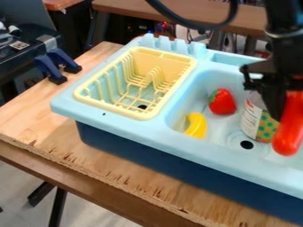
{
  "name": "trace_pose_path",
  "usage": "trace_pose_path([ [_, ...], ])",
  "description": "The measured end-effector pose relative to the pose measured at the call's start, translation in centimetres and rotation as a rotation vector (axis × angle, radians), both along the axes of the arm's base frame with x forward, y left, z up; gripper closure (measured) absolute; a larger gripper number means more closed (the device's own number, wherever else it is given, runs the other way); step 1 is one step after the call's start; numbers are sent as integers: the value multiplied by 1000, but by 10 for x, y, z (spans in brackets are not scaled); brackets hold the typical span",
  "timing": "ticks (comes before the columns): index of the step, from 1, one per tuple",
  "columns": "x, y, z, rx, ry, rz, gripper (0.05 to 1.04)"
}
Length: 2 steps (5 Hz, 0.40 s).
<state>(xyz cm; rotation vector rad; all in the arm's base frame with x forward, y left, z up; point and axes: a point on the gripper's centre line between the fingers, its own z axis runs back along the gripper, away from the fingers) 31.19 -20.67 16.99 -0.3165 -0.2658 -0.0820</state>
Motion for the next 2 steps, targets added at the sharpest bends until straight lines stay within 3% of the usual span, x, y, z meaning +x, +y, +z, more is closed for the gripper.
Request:
trace_pose_path([
  [2, 13, -18, -24, -3, 20, -66, 523],
])
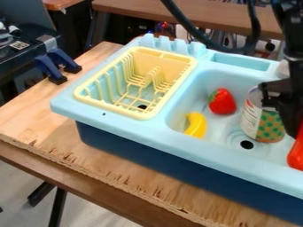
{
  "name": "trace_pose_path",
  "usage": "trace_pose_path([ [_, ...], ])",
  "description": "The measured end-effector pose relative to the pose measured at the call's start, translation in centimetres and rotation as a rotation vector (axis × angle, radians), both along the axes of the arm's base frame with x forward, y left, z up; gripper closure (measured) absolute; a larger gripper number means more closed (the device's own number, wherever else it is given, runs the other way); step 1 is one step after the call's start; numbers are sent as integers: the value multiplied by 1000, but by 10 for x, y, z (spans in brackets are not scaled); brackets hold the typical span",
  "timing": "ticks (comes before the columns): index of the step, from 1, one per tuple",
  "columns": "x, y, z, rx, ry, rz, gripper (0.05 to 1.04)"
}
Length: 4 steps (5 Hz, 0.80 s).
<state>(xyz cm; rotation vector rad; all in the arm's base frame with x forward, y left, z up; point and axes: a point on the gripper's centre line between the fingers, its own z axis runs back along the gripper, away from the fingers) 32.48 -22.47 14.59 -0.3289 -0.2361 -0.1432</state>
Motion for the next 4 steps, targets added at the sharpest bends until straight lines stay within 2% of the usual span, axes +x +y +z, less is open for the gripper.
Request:
trace_pose_path([
  [1, 7, -1, -19, 7, 19, 22, 523],
  [3, 11, 2, -55, 43, 107, 54, 523],
  [4, 16, -1, -55, 68, 138, 34, 445],
])
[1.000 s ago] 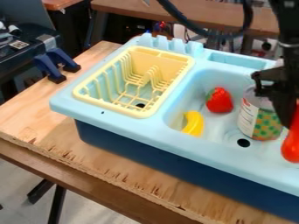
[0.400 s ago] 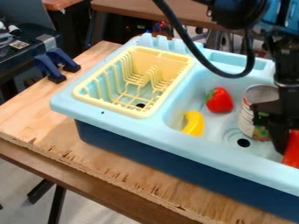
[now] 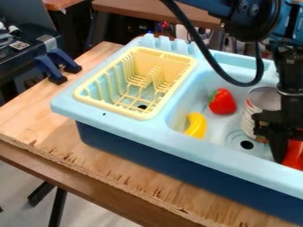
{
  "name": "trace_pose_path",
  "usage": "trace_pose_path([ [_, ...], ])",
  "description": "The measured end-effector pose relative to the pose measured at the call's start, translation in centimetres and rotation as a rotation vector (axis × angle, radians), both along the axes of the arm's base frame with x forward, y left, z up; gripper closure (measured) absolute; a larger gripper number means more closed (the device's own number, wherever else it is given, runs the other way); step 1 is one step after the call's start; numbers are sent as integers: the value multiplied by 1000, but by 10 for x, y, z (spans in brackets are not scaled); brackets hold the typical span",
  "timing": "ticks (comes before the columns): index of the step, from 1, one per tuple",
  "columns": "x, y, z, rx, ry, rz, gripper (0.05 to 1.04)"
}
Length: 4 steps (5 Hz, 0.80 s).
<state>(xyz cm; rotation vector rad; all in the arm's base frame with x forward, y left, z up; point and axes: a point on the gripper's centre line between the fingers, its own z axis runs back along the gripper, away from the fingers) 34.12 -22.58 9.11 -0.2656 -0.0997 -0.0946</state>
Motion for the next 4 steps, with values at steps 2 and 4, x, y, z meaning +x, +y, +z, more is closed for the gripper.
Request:
trace_pose_path([
  [2, -14, -6, 8, 32, -31, 2, 72],
  [4, -49, -2, 64, 37, -152, -65, 77],
])
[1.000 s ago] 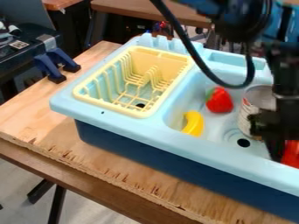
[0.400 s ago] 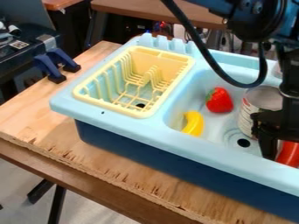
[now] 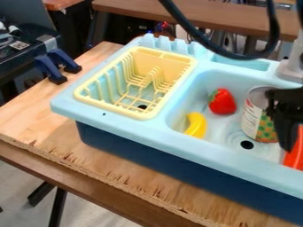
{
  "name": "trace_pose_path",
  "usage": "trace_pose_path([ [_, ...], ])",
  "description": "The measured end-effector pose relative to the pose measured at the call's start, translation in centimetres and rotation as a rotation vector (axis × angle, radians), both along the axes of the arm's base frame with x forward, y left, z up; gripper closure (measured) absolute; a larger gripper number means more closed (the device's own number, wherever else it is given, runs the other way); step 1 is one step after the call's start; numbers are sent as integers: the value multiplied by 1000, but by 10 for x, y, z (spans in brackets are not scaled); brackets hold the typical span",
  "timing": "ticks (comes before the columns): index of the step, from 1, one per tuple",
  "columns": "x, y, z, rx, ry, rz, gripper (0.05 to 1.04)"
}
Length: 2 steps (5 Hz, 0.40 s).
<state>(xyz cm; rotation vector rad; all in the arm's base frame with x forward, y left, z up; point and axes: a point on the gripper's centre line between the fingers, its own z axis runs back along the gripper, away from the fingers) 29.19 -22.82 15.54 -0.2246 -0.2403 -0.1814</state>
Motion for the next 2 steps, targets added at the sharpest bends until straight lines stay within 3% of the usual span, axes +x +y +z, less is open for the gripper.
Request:
trace_pose_path([
  [1, -3, 19, 18, 58, -32, 20, 77],
  [2, 4, 44, 32, 136, -14, 98, 77],
])
